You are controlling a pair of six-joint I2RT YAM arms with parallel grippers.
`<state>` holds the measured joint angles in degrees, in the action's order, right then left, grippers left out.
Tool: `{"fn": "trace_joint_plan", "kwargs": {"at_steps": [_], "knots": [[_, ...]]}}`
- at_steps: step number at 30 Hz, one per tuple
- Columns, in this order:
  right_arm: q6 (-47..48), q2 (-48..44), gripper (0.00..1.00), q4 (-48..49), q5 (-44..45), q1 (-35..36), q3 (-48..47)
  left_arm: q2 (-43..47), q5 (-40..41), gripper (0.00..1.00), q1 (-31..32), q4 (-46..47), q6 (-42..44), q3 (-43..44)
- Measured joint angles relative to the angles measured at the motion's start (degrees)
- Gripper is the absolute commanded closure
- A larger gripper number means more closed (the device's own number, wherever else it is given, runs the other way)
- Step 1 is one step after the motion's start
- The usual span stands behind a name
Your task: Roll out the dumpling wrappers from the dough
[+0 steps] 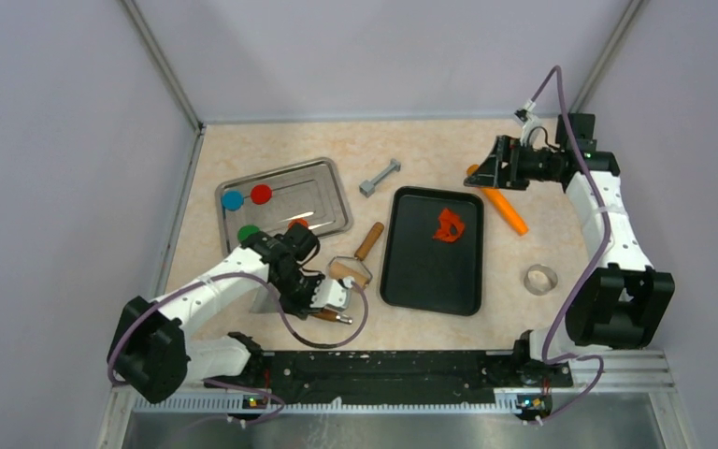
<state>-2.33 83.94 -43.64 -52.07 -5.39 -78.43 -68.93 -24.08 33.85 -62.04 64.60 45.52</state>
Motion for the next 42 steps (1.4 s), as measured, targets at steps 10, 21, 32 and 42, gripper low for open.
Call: {"fn": "trace_joint_plan", "kwargs": {"at_steps": [10,21,32,42], "knots": [[9.2,-0.3,0.10,-8.9,6.3,0.0,-3.5,-3.5,0.2,0.51,0.0,6.0,-0.2,-1.8],[9.1,-0.3,0.07,-9.1,16.8,0.0,-4.5,3.6,2.1,0.30,-0.7,9.2,-11.7,5.3],[2.1,4.0,0.05,-1.8,38.9,0.2,2.8,-11.8,5.1,0.01,-14.3,16.5,-51.4,22.4],[-0.4,8.3,0.03,-0.2,43.2,2.4,-22.8,-5.7,23.2,0.01,-18.9,30.1,-60.1,30.6]]}}
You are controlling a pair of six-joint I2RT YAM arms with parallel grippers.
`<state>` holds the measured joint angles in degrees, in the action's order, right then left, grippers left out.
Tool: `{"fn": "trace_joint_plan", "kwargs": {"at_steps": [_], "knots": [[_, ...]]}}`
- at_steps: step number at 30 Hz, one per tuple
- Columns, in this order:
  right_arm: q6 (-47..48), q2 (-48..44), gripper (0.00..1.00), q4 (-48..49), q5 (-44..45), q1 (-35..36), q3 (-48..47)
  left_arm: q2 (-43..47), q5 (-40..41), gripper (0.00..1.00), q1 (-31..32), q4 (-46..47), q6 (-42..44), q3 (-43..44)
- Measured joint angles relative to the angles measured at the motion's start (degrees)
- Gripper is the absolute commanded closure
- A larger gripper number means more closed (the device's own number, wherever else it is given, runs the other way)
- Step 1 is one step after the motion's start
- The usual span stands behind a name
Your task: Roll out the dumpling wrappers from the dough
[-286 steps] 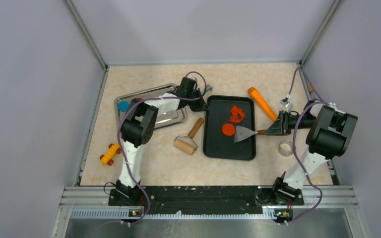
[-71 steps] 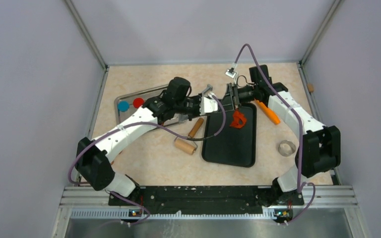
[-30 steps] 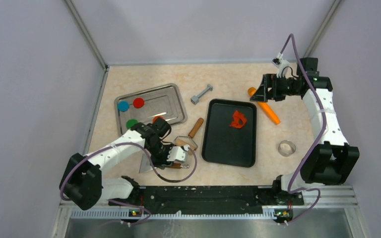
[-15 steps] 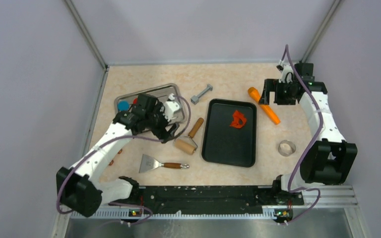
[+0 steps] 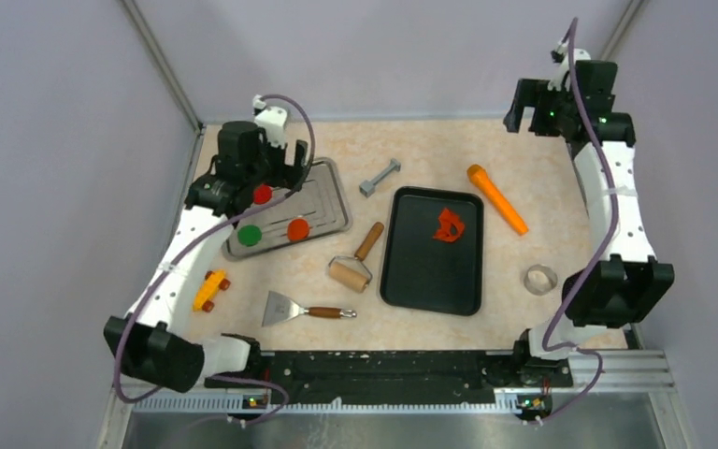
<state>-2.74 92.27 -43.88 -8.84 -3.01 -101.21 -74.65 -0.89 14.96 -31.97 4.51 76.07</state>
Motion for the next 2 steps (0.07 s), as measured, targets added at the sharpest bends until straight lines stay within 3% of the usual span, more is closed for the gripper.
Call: {"fn": "trace_joint_plan", "kwargs": {"at_steps": [2], "knots": [[-0.1,-2.5,0.03,1.6,0.0,0.0,-0.4,2.5,0.8,0.01,-0.5,1.8,-0.1,0.0]]}}
